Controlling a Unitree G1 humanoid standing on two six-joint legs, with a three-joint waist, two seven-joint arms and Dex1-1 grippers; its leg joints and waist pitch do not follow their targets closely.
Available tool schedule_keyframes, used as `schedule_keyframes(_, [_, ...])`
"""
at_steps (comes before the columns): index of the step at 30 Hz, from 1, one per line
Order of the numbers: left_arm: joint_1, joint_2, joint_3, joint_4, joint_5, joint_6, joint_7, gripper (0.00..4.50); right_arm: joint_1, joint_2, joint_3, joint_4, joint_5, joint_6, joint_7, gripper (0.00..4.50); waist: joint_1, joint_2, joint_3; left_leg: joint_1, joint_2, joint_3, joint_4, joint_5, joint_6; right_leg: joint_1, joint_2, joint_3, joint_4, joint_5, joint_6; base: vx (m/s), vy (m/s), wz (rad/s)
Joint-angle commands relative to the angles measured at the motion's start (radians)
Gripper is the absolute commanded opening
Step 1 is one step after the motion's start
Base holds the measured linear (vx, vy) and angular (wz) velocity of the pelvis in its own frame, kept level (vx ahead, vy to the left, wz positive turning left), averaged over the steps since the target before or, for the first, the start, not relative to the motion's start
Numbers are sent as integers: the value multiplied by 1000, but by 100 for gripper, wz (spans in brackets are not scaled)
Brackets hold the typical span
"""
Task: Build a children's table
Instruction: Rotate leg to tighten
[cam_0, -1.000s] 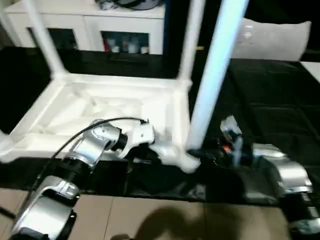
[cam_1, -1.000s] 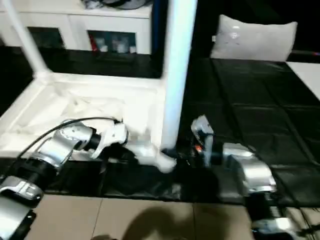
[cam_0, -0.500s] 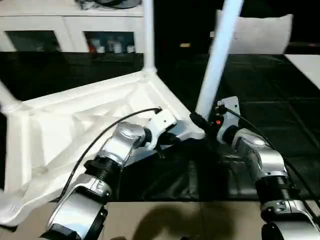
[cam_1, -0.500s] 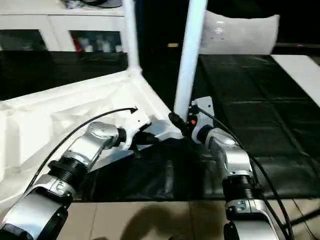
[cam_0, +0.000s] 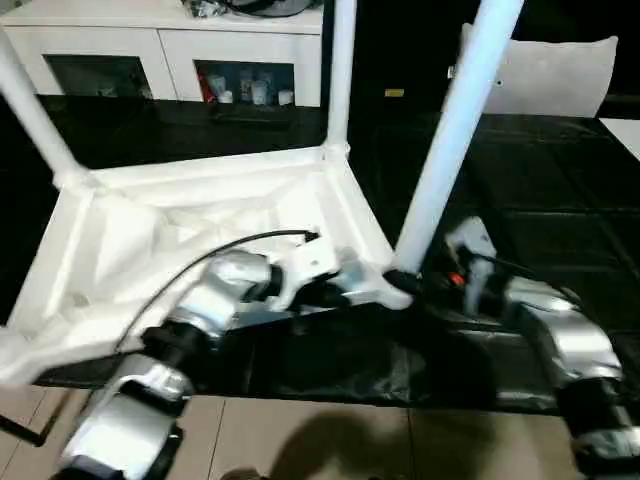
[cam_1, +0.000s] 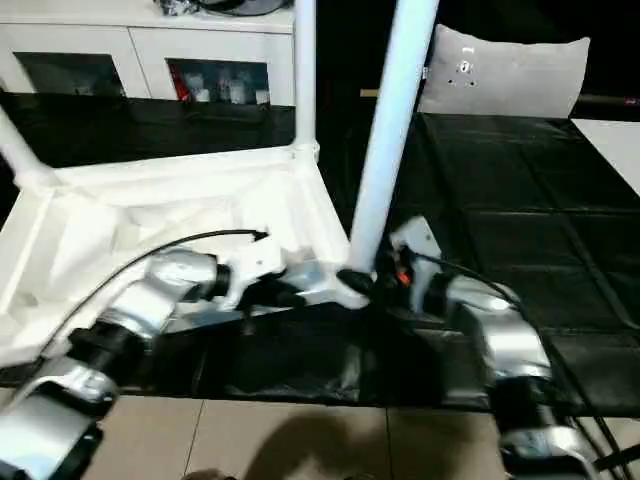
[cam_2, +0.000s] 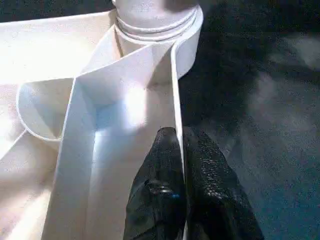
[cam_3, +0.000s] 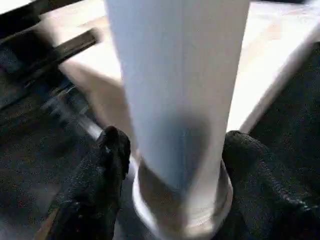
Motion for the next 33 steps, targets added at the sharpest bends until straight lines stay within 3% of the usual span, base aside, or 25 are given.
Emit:
schedule_keyframes(1, [1, 11, -44, -11, -5, -55, -88, 0, 1, -20, 19, -32, 23, -21, 79, 314, 4, -12, -63, -4, 31, -1, -59, -149, 81, 61, -72, 41, -82, -237, -189, 0, 0, 0])
schedule_keyframes(9, [6, 67, -82, -25, -12, -132, -230, 0, -4, -51, 50, -10, 26, -57, 175, 263, 13, -11, -64, 0, 36, -1, -59, -158, 76, 57, -74, 40, -77, -223, -204, 0, 0, 0])
schedule_keyframes(10, [9, 73, -90, -30, -8, -140, -242, 0, -2, -50, 51, -13, 33, -50, 194, 253, 14, -22, -64, -2, 35, 1, -58, -151, 78, 59, -73, 40, -76, -212, -205, 0, 0, 0])
schedule_keyframes(11, [10, 78, -99, -32, -5, -150, -255, 0, 2, -51, 56, -23, 46, -29, 223, 244, 18, -16, -65, -2, 36, -1, -58, -144, 78, 59, -75, 40, -73, -214, -205, 0, 0, 0])
schedule_keyframes(14, [8, 80, -104, -24, -1, -166, -262, 0, 11, -60, 69, -46, 69, 12, 271, 219, 20, -16, -65, -1, 38, -1, -58, -135, 84, 58, -75, 39, -72, -198, -207, 0, 0, 0])
schedule_keyframes(22, [10, 69, -88, -21, -18, -140, -244, 0, 18, -66, 73, -64, 99, 67, 287, 205, 24, -21, -64, -1, 35, 0, -58, -145, 67, 57, -77, 38, -76, -246, -191, 0, 0, 0])
schedule_keyframes(25, [8, 39, -61, -38, -20, -39, -162, 0, -8, 1, 26, -44, 78, 120, 102, 204, 20, -22, -62, -4, 35, -1, -60, -138, 62, 58, -77, 37, -75, -252, -189, 0, 0, 0])
schedule_keyframes(28, [2, -12, -30, -42, -23, 65, -47, 0, -44, 76, -7, -4, 32, 138, -118, 204, 3, -23, -56, 0, 28, -6, -67, -180, 23, 53, -78, 33, -91, -408, -142, 0, 0, 0])
schedule_keyframes(30, [-5, -40, -17, -32, -20, 97, 10, 0, -62, 110, -22, 13, 20, 162, -207, 204, -12, -22, -57, -6, 26, -9, -68, -182, 14, 57, -80, 33, -93, -434, -127, 0, 0, 0])
schedule_keyframes(32, [-28, -104, 11, 4, -11, 167, 146, 0, -94, 175, -38, 42, -13, 201, -365, 204, -22, -25, -60, -4, 25, -8, -66, -170, 15, 55, -75, 31, -92, -388, -133, 0, 0, 0])
schedule_keyframes(33, [-33, -117, 17, 11, -8, 183, 174, 0, -101, 188, -41, 48, -21, 208, -395, 204, -27, -19, -61, -4, 24, -8, -64, -164, 14, 55, -74, 32, -88, -362, -144, 0, 0, 0])
